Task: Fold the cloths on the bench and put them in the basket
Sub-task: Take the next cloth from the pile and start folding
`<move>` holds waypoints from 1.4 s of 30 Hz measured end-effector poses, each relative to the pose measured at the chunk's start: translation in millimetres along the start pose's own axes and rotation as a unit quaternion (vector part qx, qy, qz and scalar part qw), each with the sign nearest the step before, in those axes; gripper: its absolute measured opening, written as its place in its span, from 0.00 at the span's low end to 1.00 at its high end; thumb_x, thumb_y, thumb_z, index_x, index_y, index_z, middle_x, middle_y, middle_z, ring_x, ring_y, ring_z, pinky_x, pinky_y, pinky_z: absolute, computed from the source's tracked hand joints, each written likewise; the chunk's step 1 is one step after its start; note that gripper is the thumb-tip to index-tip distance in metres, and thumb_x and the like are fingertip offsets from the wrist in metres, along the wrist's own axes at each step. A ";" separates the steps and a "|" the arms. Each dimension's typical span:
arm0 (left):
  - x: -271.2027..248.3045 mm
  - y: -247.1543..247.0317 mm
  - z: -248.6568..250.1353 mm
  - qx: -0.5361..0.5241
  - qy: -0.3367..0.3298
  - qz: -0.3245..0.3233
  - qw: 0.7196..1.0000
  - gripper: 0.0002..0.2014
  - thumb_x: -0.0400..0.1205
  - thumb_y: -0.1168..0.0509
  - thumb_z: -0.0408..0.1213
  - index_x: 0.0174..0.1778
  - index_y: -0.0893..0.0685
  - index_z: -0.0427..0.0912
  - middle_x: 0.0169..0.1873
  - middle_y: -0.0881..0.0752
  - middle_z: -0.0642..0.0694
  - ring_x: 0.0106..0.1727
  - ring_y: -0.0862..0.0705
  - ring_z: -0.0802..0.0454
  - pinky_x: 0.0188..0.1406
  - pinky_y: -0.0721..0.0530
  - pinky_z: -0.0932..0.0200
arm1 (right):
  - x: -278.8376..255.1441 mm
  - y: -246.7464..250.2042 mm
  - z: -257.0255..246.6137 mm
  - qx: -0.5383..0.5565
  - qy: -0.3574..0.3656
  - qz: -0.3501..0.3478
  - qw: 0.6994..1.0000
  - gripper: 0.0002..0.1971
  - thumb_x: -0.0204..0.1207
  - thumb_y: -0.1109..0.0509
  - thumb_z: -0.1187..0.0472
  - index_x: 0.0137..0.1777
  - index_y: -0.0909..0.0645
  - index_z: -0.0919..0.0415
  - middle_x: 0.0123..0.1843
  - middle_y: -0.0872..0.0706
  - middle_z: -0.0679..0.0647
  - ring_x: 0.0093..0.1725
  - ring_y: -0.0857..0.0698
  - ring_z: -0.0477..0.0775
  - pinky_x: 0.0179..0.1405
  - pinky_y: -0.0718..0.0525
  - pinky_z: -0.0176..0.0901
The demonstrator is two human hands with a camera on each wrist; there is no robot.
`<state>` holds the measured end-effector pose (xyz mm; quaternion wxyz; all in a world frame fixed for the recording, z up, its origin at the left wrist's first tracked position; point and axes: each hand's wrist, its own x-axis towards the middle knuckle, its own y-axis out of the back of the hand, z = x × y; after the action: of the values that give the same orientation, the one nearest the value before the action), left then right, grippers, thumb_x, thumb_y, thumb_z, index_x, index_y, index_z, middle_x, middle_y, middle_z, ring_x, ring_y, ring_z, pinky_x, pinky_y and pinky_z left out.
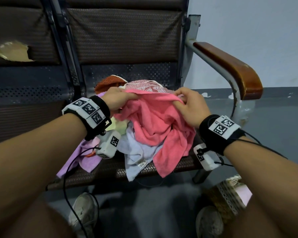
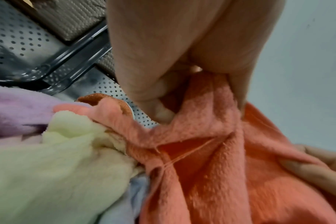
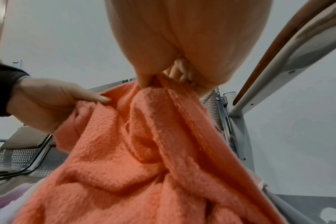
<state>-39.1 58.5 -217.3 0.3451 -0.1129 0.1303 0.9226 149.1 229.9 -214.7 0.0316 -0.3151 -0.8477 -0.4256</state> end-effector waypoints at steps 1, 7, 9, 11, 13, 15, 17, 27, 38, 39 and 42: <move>1.8 -1.2 0.4 0.010 0.000 0.039 0.999 0.07 0.77 0.25 0.40 0.36 0.11 0.41 0.24 0.13 0.47 0.20 0.17 0.54 0.18 0.23 0.65 | -1.8 0.2 -2.0 -0.004 0.024 -0.002 1.000 0.07 0.81 0.30 0.61 0.55 0.17 0.49 0.26 0.20 0.34 0.29 0.22 0.37 0.39 0.29 0.38; 2.2 -11.3 10.5 -0.074 -0.041 0.110 0.990 0.13 0.88 0.43 0.42 0.45 0.17 0.42 0.37 0.15 0.49 0.37 0.16 0.51 0.33 0.19 0.60 | -9.6 -5.7 -17.6 -0.040 0.171 -0.171 0.969 0.28 0.72 0.43 0.78 0.68 0.21 0.55 0.57 0.14 0.38 0.56 0.13 0.49 0.62 0.18 0.47; -0.7 -11.6 16.8 -0.110 -0.058 0.119 0.985 0.13 0.89 0.46 0.38 0.44 0.19 0.41 0.35 0.17 0.47 0.33 0.18 0.52 0.29 0.20 0.62 | -8.5 -5.1 -11.9 -0.137 0.129 -0.241 0.952 0.22 0.71 0.41 0.75 0.54 0.12 0.55 0.53 0.13 0.43 0.56 0.14 0.55 0.61 0.18 0.52; -3.6 -11.0 21.8 -0.146 -0.073 0.130 0.978 0.14 0.88 0.48 0.32 0.40 0.21 0.38 0.30 0.20 0.44 0.25 0.20 0.54 0.22 0.22 0.64 | -9.5 -3.3 -6.3 -0.238 0.052 -0.279 0.929 0.19 0.74 0.39 0.69 0.49 0.10 0.47 0.54 0.10 0.44 0.56 0.13 0.55 0.60 0.15 0.51; -7.2 -12.2 24.8 -0.152 -0.094 0.130 0.975 0.14 0.87 0.49 0.27 0.41 0.21 0.34 0.28 0.21 0.42 0.20 0.21 0.55 0.20 0.21 0.64 | -10.5 -2.3 -4.9 -0.291 0.005 -0.260 0.921 0.23 0.75 0.39 0.67 0.58 0.12 0.41 0.62 0.10 0.46 0.60 0.13 0.58 0.61 0.13 0.54; -11.8 -15.3 27.7 -0.162 -0.104 0.125 0.973 0.13 0.87 0.46 0.28 0.40 0.19 0.34 0.23 0.21 0.44 0.18 0.22 0.56 0.19 0.21 0.64 | -7.9 -0.2 -10.1 -0.273 0.002 -0.192 0.943 0.26 0.73 0.41 0.68 0.63 0.15 0.41 0.64 0.11 0.48 0.63 0.14 0.60 0.62 0.14 0.56; -17.2 -18.9 32.2 -0.164 -0.102 0.109 0.975 0.15 0.87 0.40 0.34 0.33 0.20 0.38 0.18 0.21 0.48 0.16 0.24 0.57 0.17 0.24 0.65 | -6.1 -2.3 -20.4 -0.169 0.008 -0.133 0.977 0.22 0.72 0.42 0.68 0.55 0.13 0.46 0.58 0.09 0.48 0.60 0.13 0.58 0.63 0.16 0.54; -45.1 -49.6 51.3 -0.180 -0.065 -0.052 0.980 0.11 0.85 0.38 0.38 0.49 0.19 0.32 0.22 0.13 0.46 0.26 0.12 0.53 0.23 0.15 0.63 | -8.0 -38.6 -58.8 0.048 -0.024 -0.069 0.996 0.12 0.75 0.30 0.46 0.38 0.16 0.53 0.37 0.11 0.51 0.42 0.14 0.54 0.45 0.18 0.50; -43.2 -32.2 48.8 -0.067 -0.121 -0.054 0.989 0.22 0.88 0.42 0.41 0.28 0.21 0.37 0.31 0.13 0.38 0.25 0.15 0.53 0.26 0.20 0.67 | -0.6 -54.3 -49.7 0.206 -0.056 -0.033 0.976 0.13 0.79 0.25 0.61 0.63 0.13 0.58 0.52 0.08 0.47 0.53 0.11 0.44 0.61 0.15 0.46; -44.4 -32.1 48.2 -0.055 -0.126 -0.066 0.988 0.22 0.88 0.41 0.40 0.27 0.21 0.36 0.28 0.14 0.39 0.25 0.17 0.53 0.27 0.20 0.66 | -1.7 -54.2 -47.2 0.203 -0.050 -0.045 0.977 0.11 0.77 0.23 0.62 0.59 0.12 0.58 0.45 0.09 0.42 0.45 0.13 0.37 0.52 0.16 0.38; -47.6 -36.1 45.9 -0.008 -0.159 -0.089 0.983 0.22 0.87 0.39 0.36 0.27 0.19 0.31 0.21 0.18 0.42 0.25 0.21 0.51 0.29 0.23 0.64 | -5.4 -56.9 -46.7 0.218 -0.039 -0.060 0.973 0.03 0.76 0.22 0.63 0.46 0.12 0.57 0.35 0.11 0.39 0.36 0.17 0.34 0.41 0.16 0.35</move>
<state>14.6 70.5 -165.8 0.4413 0.0212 0.0553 0.8954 111.5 167.5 -226.6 0.0404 -0.2654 -0.9382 -0.2185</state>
